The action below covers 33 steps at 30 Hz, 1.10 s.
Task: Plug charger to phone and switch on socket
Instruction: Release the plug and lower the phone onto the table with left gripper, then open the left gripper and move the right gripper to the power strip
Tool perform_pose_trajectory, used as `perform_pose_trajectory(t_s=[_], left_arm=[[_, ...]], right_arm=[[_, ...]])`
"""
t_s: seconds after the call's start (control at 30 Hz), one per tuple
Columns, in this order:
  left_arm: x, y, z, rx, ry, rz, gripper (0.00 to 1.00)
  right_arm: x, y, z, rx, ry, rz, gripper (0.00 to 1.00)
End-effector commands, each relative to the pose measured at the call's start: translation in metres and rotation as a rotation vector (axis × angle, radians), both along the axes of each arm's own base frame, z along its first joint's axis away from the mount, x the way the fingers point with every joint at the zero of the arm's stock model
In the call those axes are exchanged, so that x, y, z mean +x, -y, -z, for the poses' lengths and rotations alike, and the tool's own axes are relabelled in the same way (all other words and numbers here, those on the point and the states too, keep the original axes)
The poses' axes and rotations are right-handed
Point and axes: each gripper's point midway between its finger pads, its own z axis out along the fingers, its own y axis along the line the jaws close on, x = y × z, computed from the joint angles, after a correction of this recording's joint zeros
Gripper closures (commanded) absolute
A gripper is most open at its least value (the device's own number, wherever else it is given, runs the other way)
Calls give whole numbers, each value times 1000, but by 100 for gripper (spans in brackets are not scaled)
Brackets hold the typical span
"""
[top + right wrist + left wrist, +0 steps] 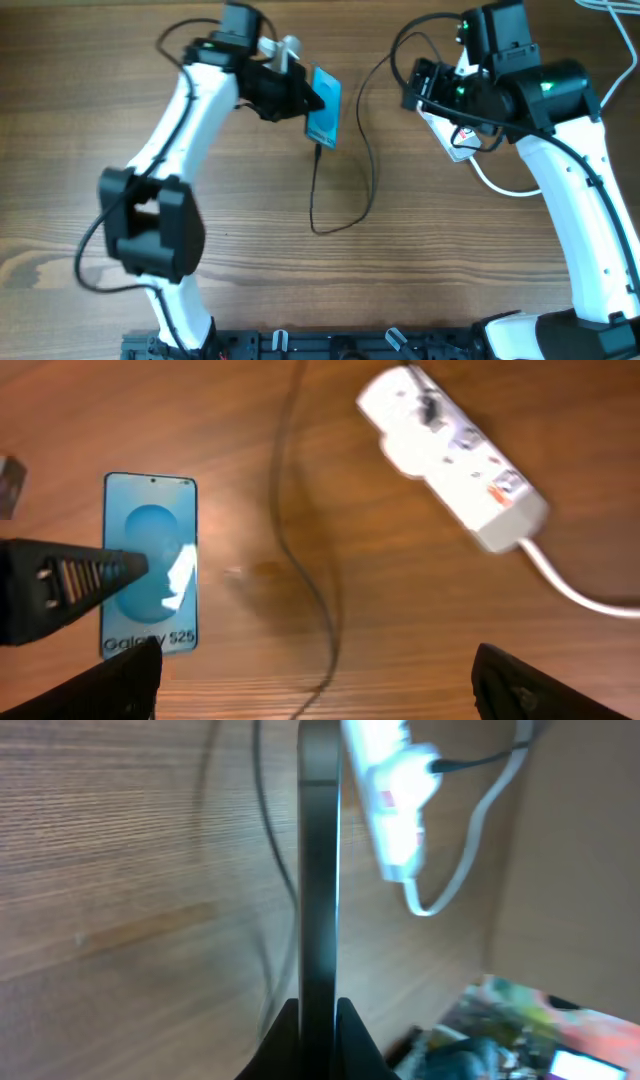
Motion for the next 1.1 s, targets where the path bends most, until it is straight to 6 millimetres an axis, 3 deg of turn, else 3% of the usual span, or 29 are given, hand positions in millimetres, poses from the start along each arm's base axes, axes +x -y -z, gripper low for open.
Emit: perform_pose_trajectory(t_s=[0.0,0.13,0.37,0.53,0.73,0.93,0.97,1.07], left_arm=[[6,1,45,100,-26,16,96],[10,-9,86,146,-95,-2,96],[19,-10,102,169,-77,-10,96],[16,-8,116,175,-84,-5,96],[11,-19,137,242,-87,-21,95],[-6,-40,161,374,-130,-32,88],[-6,-41,161,378,-130,-33,87],[-5,-43,161,381,-130,-37,60]], right_arm=[[-2,18,-1,-96,9,23,1],[-3,19,0,-107,4,10,0],[-3,19,2,-109,-3,10,1],[-5,19,22,-118,-40,9,0],[-3,18,29,-121,-50,8,0],[-2,18,28,-120,-46,9,0],[-2,18,28,-120,-46,9,0],[-2,18,29,-122,-51,8,0]])
